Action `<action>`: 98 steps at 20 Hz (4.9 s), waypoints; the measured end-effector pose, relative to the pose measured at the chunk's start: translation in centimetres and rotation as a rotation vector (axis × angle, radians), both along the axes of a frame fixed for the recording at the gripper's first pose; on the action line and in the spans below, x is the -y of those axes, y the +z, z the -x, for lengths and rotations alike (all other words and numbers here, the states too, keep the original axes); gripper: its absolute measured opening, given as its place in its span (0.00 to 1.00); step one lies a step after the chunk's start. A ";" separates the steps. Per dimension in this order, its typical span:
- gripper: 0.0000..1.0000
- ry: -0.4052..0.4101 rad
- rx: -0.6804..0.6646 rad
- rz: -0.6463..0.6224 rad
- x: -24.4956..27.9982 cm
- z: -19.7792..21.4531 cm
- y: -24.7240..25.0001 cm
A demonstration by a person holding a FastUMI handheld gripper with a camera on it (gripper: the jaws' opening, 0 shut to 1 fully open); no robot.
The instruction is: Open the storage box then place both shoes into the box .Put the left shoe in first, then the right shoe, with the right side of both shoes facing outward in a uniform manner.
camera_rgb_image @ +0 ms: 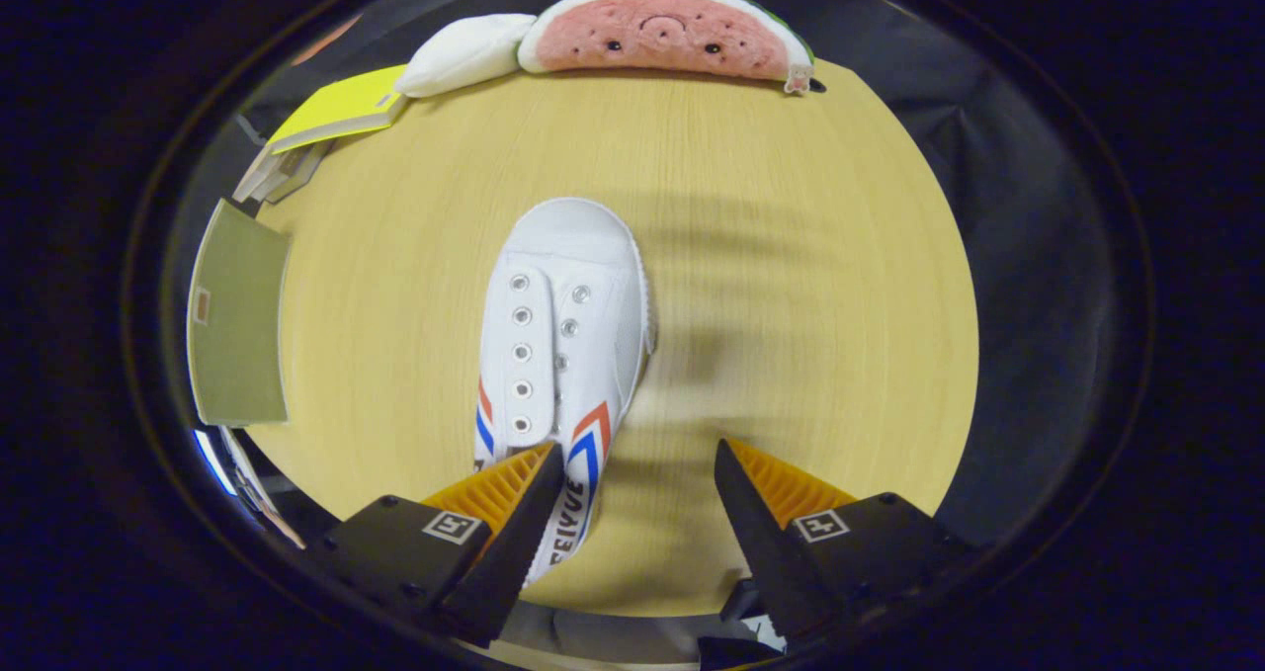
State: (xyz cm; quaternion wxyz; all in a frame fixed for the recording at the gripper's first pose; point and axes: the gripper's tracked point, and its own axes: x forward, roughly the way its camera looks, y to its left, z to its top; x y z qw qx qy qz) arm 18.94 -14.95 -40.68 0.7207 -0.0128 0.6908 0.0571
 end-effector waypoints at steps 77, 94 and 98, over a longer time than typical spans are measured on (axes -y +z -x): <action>0.94 0.053 0.540 -0.293 -43.3 2.0 21.7; 1.00 0.114 1.224 -0.103 -28.8 7.4 34.4; 1.00 0.042 1.338 -0.257 -27.5 9.6 36.5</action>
